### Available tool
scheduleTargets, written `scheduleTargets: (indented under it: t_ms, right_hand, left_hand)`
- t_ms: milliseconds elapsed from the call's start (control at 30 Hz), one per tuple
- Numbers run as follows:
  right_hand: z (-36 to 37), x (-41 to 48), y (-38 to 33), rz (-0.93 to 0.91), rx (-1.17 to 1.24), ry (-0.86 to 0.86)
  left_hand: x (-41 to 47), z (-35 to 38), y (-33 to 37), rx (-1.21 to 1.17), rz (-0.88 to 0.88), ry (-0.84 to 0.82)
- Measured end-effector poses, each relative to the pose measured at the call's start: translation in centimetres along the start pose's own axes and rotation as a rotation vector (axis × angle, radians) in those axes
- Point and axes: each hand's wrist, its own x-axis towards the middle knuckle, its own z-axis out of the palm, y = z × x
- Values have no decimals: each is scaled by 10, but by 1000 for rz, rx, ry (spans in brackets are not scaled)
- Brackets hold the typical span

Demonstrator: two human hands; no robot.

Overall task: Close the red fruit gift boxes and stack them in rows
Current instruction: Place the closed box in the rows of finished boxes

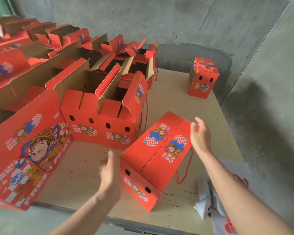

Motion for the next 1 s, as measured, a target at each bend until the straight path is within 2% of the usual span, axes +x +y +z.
scheduleTargets:
  t_ms: [67, 133, 200, 300, 433, 533, 633, 700, 767, 867, 967, 1000]
  right_hand:
    - [-7, -19, 22, 232, 102, 73]
    - [1, -47, 35, 427, 217, -71]
    - [10, -79, 43, 450, 324, -223]
    - [2, -106, 38, 450, 392, -217]
    - [-28, -104, 9, 438, 475, -293]
    - [-49, -94, -37, 266, 631, -340]
    - [-57, -85, -85, 72, 670, -432]
    - [-52, -79, -111, 41, 669, -486]
    - [-42, -75, -128, 97, 670, -535]
    - [-33, -69, -142, 220, 772, -644]
    - [-38, -60, -149, 406, 897, -622]
    - [-40, -56, -151, 462, 910, -590]
  left_hand:
    - [25, -3, 20, 141, -18, -163]
    - [42, 4, 34, 276, -91, -379]
    - [54, 15, 42, 371, -167, -518]
    - [53, 28, 55, 424, -153, -595]
    - [42, 48, 71, 508, 276, -599]
    - [15, 64, 92, 631, 590, -646]
    - [-12, 77, 118, 667, 868, -757]
    - [-24, 79, 131, 777, 1057, -761]
    - [-29, 76, 138, 875, 1209, -742]
    - [-19, 60, 134, 819, 1348, -631]
    - [10, 40, 115, 640, 1239, -358]
    - [20, 32, 106, 646, 1176, -334]
